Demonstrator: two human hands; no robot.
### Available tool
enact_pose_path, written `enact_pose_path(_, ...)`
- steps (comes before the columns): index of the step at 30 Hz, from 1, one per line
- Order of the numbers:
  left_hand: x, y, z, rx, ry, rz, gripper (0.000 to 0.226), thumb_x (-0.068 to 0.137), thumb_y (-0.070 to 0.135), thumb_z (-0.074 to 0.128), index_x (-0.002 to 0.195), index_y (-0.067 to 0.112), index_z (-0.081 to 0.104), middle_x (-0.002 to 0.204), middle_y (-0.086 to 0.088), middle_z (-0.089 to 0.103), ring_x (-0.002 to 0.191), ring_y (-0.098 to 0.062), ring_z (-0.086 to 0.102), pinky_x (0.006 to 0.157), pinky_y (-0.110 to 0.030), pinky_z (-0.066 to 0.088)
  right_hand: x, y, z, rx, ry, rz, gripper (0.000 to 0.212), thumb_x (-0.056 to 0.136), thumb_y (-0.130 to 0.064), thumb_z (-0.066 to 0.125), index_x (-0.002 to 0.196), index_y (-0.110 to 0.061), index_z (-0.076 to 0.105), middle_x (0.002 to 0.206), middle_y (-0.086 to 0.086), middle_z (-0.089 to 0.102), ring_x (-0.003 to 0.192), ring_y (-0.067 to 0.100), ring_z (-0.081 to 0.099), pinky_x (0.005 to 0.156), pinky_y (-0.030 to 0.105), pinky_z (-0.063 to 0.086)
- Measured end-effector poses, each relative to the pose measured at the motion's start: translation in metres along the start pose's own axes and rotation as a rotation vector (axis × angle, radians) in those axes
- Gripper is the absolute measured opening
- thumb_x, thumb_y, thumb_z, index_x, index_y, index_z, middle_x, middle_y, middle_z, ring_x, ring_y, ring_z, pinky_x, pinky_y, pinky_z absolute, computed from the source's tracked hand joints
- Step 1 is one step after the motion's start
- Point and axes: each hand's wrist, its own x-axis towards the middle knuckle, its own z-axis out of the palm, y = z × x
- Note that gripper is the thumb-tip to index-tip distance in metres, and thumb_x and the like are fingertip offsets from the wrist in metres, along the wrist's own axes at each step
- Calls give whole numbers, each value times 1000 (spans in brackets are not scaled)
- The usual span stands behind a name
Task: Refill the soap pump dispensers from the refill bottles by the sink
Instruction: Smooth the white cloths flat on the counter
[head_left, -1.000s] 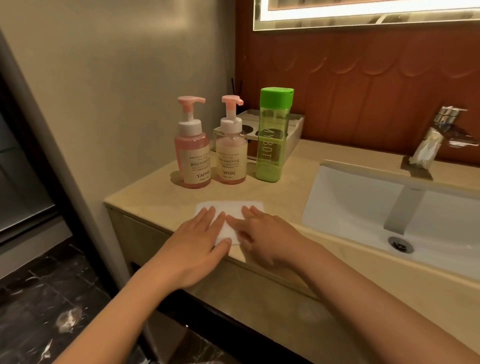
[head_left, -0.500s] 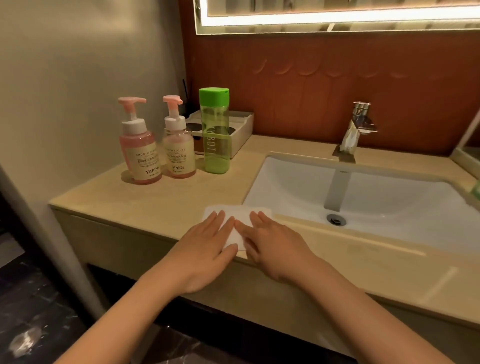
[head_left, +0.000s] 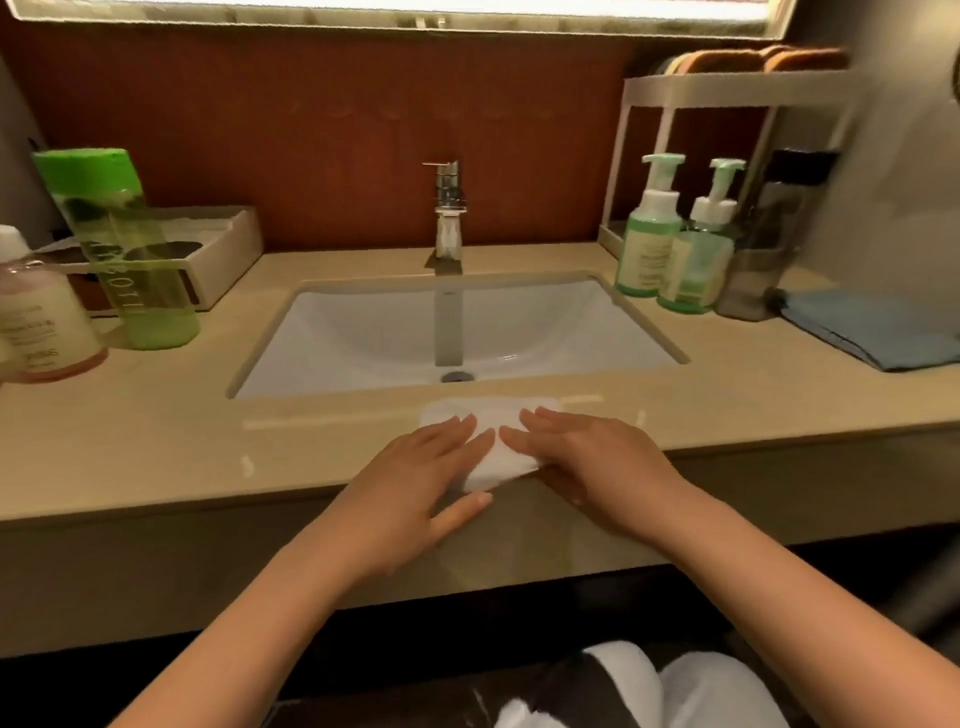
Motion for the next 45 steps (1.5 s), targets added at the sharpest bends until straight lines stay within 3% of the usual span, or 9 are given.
enact_pose_path(5,53,44,33,9,236,314,41,83,26,55,122,14,61,124,-9,62,105,-32,63,84,-44,51,-63,59,-3,22,190,132,33,73,-19,62,104,-21,73,108,6,71,96,29,68,67,45,59)
enact_pose_path(9,90,100,55,-54,401,416,40,57,6,84,94,9,72,94,-7,73,78,-28,68,67,-33,50,-113,100,-20,40,264,320,33,84,-11,63,114,-23,67,119,2,66,108,26,63,82,43,54)
enact_pose_path(13,115,149,71,-186,300,475,10,73,15,62,81,18,67,73,-2,69,69,-27,62,62,-32,42,-163,136,-25,206,265,475,28,87,-7,57,107,-23,68,104,-8,70,98,12,64,81,37,50)
enact_pose_path(18,136,201,118,-791,-14,262,17,88,20,58,74,30,60,73,9,64,72,-6,58,63,-28,42,-225,161,-9,407,309,667,22,89,-4,54,93,-19,70,87,-7,69,82,0,59,70,23,43)
enact_pose_path(23,157,245,188,-1158,-382,-32,16,91,22,57,96,10,67,93,-8,68,84,-17,61,72,-28,47,-275,186,36,621,344,951,25,90,-9,53,75,-22,68,69,-4,62,63,2,54,60,22,39)
enact_pose_path(30,164,285,274,-1343,-758,-423,23,90,18,58,111,10,57,107,-8,64,93,-18,62,66,-24,53,-315,217,102,912,510,1472,18,89,-7,55,92,7,66,77,19,62,70,17,53,55,27,36)
enact_pose_path(36,163,314,335,-1510,-735,-835,23,86,1,59,105,8,46,95,-12,60,76,-16,60,65,-24,50,-332,229,168,1280,735,1812,25,91,-5,55,113,5,56,94,15,62,76,24,59,54,27,50)
enact_pose_path(41,168,334,381,-1415,-808,-882,24,86,-5,57,100,10,44,98,-11,55,91,-26,57,70,-30,52,-331,235,210,1493,815,1931,21,93,4,43,113,2,51,54,7,57,33,7,52,32,15,39)
enact_pose_path(45,163,345,411,-1269,-926,-834,44,86,1,57,125,10,39,108,-13,54,90,-20,58,66,-23,49,-336,244,246,1515,884,2078,25,91,9,45,113,1,51,80,17,58,69,28,58,54,32,54)
